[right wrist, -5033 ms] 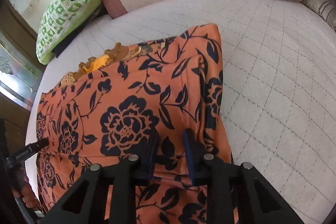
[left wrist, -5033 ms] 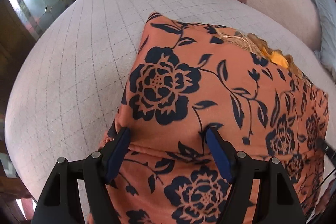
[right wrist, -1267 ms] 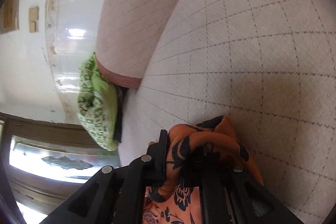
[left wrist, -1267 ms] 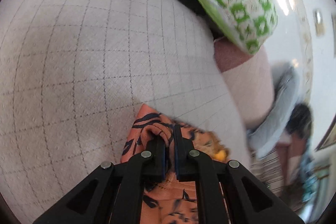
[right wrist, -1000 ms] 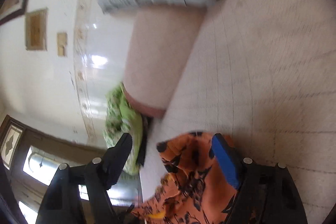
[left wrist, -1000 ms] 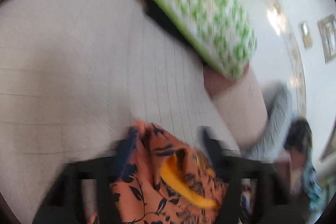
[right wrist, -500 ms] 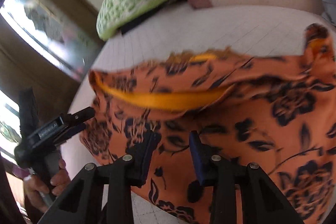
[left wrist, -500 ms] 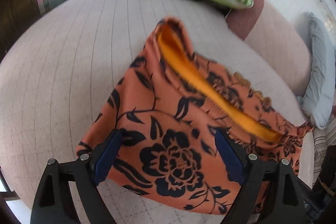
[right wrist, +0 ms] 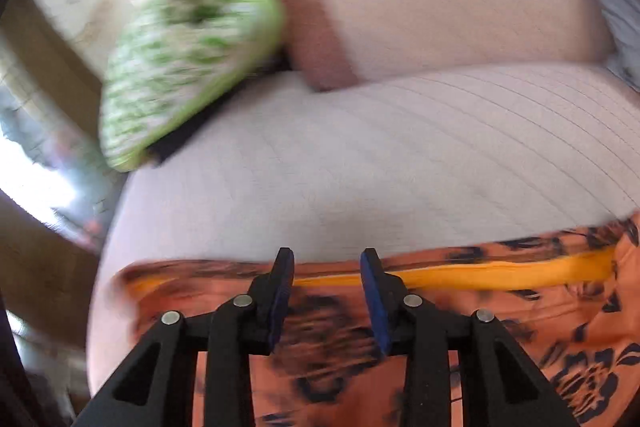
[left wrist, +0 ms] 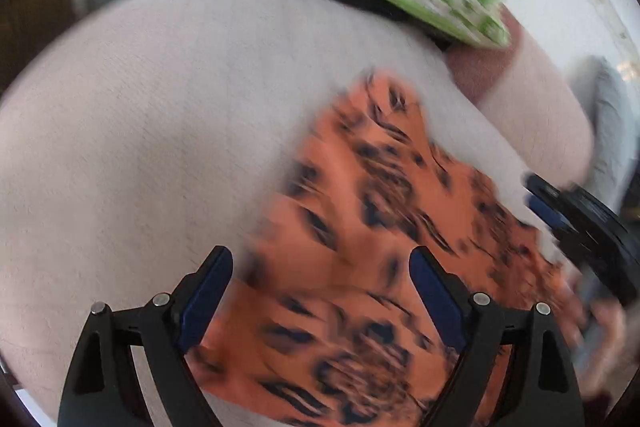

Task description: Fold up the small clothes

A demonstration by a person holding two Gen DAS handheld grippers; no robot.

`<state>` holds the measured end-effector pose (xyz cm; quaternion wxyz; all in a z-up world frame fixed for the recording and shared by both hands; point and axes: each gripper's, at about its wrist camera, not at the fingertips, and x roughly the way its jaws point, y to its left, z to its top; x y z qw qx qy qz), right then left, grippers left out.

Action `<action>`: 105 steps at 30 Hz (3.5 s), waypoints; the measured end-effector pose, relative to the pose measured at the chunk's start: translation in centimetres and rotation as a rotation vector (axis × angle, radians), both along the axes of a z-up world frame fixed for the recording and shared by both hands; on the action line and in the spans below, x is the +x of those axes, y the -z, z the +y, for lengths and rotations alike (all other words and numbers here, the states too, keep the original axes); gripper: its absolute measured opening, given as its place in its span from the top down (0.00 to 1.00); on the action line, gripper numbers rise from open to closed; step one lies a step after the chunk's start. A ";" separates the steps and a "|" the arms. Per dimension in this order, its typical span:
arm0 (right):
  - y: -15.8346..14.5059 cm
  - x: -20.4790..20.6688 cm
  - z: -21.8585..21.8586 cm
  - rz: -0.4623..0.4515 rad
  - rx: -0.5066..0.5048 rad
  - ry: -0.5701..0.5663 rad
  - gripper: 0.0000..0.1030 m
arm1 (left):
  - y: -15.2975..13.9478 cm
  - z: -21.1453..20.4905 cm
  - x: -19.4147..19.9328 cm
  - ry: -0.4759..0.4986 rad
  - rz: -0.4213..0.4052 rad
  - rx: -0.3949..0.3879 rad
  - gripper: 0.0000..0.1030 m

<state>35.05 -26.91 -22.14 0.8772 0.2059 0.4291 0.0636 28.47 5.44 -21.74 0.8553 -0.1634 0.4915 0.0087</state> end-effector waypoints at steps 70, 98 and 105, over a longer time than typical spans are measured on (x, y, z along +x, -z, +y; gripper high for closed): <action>4.8 -16.0 -8.1 0.085 -0.250 0.195 0.50 | -0.8 -15.7 -1.7 0.291 -0.247 0.442 0.12; 3.7 -17.1 -3.6 -0.004 -0.214 0.036 0.49 | -1.1 -14.8 -1.7 0.272 -0.253 0.445 0.12; 4.5 -16.2 -3.3 0.042 -0.247 0.022 0.49 | 1.3 -15.0 -0.6 0.308 -0.129 0.466 0.12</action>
